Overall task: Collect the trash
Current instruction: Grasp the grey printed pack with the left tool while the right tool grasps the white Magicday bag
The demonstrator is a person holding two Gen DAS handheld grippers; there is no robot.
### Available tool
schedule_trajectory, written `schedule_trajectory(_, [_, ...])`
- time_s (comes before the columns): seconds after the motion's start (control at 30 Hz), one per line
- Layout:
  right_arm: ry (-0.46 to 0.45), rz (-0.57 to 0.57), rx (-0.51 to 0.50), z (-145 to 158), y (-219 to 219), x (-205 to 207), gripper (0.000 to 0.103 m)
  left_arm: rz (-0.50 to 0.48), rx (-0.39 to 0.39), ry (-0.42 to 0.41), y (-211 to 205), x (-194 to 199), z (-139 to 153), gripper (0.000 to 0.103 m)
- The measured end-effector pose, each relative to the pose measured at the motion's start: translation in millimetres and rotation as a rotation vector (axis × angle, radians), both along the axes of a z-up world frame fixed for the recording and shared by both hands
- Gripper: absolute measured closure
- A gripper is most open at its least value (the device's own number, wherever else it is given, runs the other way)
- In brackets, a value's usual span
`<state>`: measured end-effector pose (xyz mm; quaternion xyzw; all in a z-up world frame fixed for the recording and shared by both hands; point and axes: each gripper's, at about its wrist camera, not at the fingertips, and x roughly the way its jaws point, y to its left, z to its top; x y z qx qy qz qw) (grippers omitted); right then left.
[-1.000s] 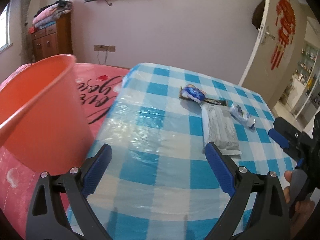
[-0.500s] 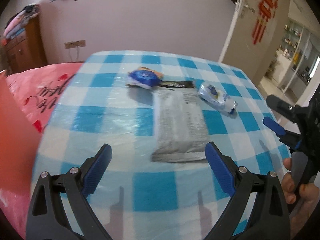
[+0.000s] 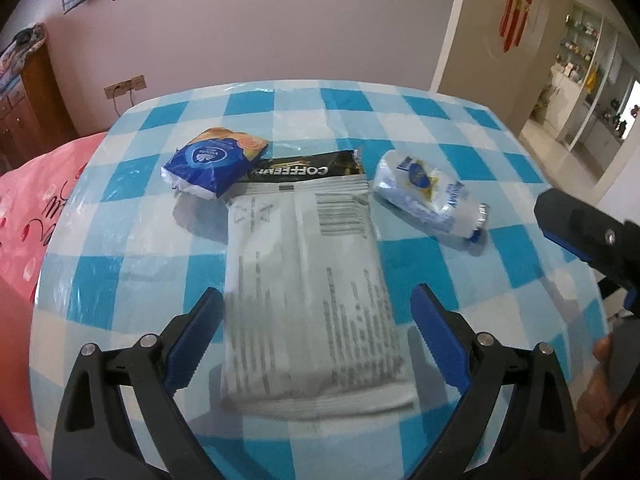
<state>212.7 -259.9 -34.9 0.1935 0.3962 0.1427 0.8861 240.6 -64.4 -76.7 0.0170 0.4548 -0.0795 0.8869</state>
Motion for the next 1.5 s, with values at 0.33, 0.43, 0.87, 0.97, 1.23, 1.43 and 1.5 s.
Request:
schedule_trajectory(0.33, [0.010, 0.043, -0.093, -3.9, 15.3, 24.2, 0.005, 0.030, 0.005, 0.009, -0.7, 16.1, -9.2, 0.009])
schedule_trajectory(0.43, [0.021, 0.043, -0.098, -11.4, 15.0, 29.4, 0.005, 0.041, 0.016, -0.009, -0.1, 13.9, -8.0, 0.021])
schedule_trajectory(0.87, [0.009, 0.084, -0.070, -21.6, 17.5, 30.0, 0.005, 0.036, -0.045, 0.011, 23.4, -35.3, -1.8, 0.027])
schedule_trajectory(0.97, [-0.001, 0.093, -0.096, -20.9, 21.7, 28.5, 0.005, 0.038, -0.067, 0.004, 33.8, -49.5, 3.9, 0.027])
schedule_trajectory(1.23, [-0.007, 0.085, -0.163, -23.1, 30.6, 29.1, 0.005, 0.064, -0.095, -0.022, 58.9, -69.6, 14.1, 0.027])
schedule_trajectory(1.43, [-0.006, 0.088, -0.240, -22.6, 43.3, 37.9, 0.005, 0.086, -0.118, -0.031, 75.7, -75.0, 15.6, 0.027])
schedule_trajectory(1.5, [-0.015, 0.096, -0.266, -22.1, 47.5, 42.8, 0.005, 0.091, -0.129, -0.036, 81.0, -76.1, 17.2, 0.027])
